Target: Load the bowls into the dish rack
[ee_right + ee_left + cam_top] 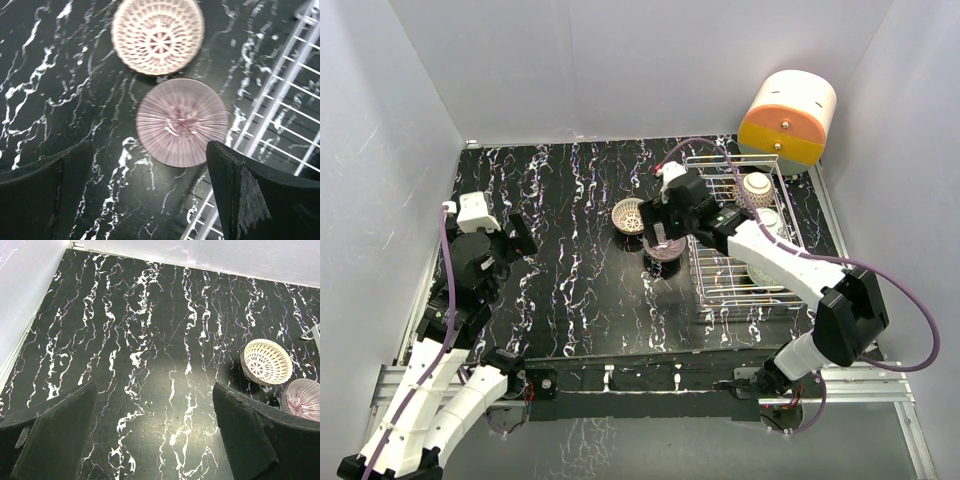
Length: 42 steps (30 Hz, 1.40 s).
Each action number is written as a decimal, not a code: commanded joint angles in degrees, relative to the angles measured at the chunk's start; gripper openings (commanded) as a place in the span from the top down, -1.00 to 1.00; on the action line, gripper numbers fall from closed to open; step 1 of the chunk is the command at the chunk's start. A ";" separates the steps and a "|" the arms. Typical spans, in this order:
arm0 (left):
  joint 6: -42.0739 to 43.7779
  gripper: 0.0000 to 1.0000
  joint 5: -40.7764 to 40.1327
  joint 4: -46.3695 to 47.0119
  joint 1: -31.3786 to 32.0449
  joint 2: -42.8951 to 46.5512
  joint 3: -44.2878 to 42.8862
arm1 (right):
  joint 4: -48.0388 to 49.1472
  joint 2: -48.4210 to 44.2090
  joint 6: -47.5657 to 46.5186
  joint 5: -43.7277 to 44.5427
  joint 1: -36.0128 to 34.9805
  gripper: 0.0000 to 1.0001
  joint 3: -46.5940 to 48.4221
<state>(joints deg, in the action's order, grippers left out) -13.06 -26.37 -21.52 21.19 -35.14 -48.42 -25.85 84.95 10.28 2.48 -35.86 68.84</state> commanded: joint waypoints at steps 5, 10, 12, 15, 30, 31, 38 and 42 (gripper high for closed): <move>0.30 -0.94 -1.43 -1.21 0.26 0.59 -3.27 | 3.83 6.55 -3.10 2.94 -6.19 -0.87 3.54; 0.51 -0.94 -1.86 -2.09 0.26 1.18 -3.56 | 3.89 12.49 -3.08 6.32 -8.14 -0.66 4.63; 0.78 -0.94 -2.20 -2.44 0.26 1.37 -3.57 | 3.93 14.36 -3.00 7.03 -8.69 -0.53 5.07; 1.00 -0.94 -2.62 -2.81 0.30 1.47 -3.61 | 3.88 17.00 -2.88 9.03 -9.45 -0.46 5.42; 0.74 -0.94 -2.61 -3.05 0.26 1.80 -2.64 | 9.29 21.15 -5.58 24.49 -12.39 -0.04 1.86; 0.71 -0.94 -2.62 -3.01 0.26 1.82 -2.68 | 9.58 21.40 -5.96 24.80 -12.39 -0.02 1.83; 0.48 -0.94 -2.63 -3.87 0.28 2.23 -2.65 | 10.32 22.02 -5.62 24.26 -12.39 0.29 1.23; 0.36 -0.94 -2.63 -4.27 0.26 2.54 -2.73 | 10.42 22.09 -5.44 22.76 -12.40 0.37 0.54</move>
<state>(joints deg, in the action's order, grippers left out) -12.67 -28.08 -24.97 21.19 -33.39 -49.95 -18.87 106.89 4.89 24.71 -48.14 70.24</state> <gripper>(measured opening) 0.970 0.325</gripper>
